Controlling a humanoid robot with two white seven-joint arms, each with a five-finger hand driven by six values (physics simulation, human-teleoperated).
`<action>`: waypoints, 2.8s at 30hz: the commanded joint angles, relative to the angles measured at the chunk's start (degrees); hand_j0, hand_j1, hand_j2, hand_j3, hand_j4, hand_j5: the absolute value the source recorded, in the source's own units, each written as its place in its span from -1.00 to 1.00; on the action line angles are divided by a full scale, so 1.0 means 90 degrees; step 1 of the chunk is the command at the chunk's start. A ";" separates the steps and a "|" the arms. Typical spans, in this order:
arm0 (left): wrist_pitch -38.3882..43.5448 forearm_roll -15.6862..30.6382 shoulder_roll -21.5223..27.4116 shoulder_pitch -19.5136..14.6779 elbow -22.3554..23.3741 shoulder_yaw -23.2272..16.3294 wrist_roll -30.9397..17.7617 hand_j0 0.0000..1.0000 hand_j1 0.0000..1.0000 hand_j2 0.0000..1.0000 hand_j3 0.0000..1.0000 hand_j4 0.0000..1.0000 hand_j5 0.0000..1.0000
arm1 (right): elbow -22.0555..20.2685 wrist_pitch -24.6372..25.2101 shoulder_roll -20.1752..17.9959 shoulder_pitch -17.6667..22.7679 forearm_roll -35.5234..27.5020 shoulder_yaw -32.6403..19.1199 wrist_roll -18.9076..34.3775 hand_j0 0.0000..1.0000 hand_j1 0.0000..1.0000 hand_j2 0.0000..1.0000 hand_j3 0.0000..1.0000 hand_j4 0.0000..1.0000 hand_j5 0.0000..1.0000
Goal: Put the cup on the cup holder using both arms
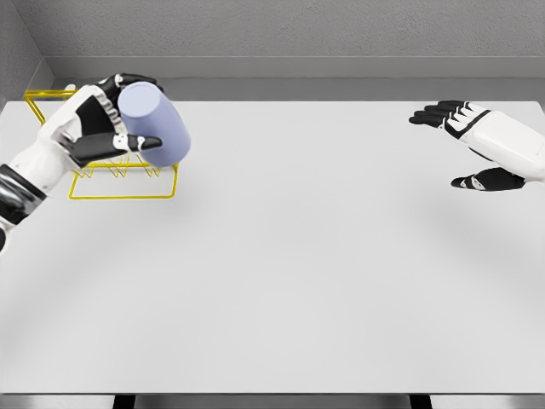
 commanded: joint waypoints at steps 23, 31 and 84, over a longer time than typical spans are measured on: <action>-0.0009 0.0270 0.0269 0.0176 0.0398 0.0418 0.0000 0.32 0.32 0.32 0.32 0.32 0.32 | -0.0012 0.0015 0.0072 0.0000 -0.0055 -0.0001 -0.0023 1.00 1.00 1.00 1.00 1.00 1.00; -0.0009 0.0338 0.0269 0.0205 0.0505 0.0496 0.0000 0.32 0.32 0.32 0.32 0.32 0.32 | -0.0276 0.0015 0.0258 -0.0010 -0.0045 -0.0001 -0.0004 1.00 1.00 1.00 1.00 1.00 1.00; -0.0545 0.0270 0.0387 0.0420 0.0183 0.0496 0.0000 1.00 1.00 1.00 1.00 1.00 1.00 | -0.0266 0.0015 0.0248 0.0000 -0.0036 -0.0010 -0.0004 1.00 1.00 1.00 1.00 1.00 1.00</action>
